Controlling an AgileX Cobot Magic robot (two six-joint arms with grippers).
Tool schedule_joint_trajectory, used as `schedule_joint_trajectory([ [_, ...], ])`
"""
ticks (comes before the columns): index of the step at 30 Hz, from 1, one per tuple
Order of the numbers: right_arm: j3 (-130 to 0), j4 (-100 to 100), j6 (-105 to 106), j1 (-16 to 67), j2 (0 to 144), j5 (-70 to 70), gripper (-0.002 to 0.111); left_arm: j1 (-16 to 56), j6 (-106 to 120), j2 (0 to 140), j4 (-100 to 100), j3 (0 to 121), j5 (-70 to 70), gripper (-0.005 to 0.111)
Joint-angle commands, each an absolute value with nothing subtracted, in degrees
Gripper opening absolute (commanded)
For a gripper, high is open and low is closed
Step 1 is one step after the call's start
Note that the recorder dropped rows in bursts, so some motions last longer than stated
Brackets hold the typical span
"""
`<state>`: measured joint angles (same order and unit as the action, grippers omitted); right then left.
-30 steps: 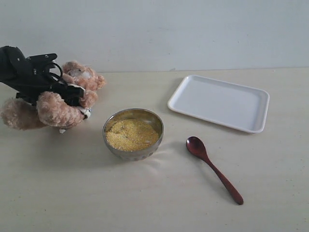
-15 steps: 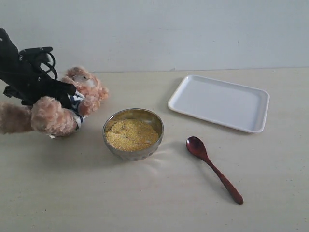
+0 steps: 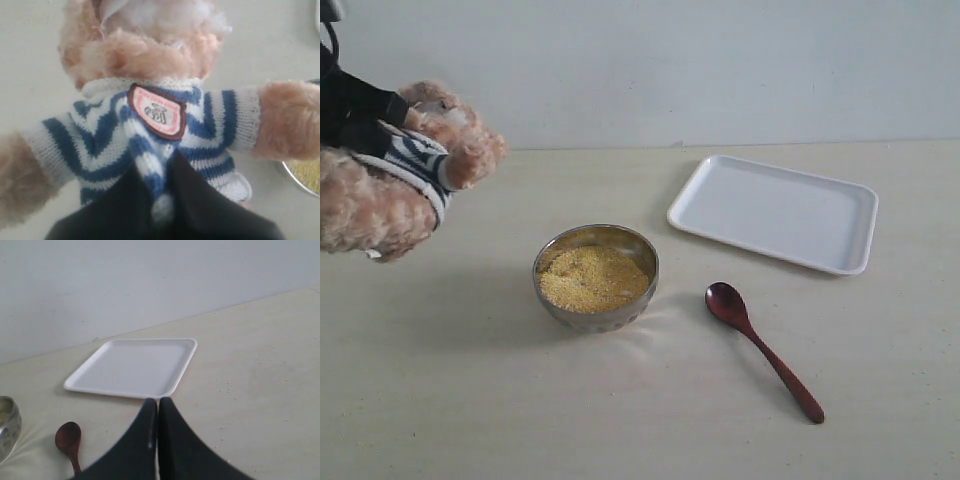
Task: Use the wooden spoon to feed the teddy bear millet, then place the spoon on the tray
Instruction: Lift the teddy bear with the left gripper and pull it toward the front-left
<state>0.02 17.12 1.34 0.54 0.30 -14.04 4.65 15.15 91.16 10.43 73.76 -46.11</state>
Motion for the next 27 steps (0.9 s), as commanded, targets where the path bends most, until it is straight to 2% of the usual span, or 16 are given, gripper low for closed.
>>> schedule_joint_trajectory([
  [1,0.0,17.3,1.6,0.6,0.0,-13.3,0.000,4.6,13.8,87.0,9.1,67.9,-45.4,0.005],
  [8,0.0,17.3,1.6,0.6,0.0,-13.3,0.000,4.6,13.3,84.8,11.8,55.6,-41.7,0.005],
  [14,0.0,17.3,1.9,0.6,0.0,-13.3,0.000,4.6,13.8,84.4,13.0,45.5,-32.3,0.005],
  [27,0.0,17.3,1.7,0.6,0.0,-13.3,0.000,4.6,13.8,84.4,13.3,43.6,-34.3,0.005],
])
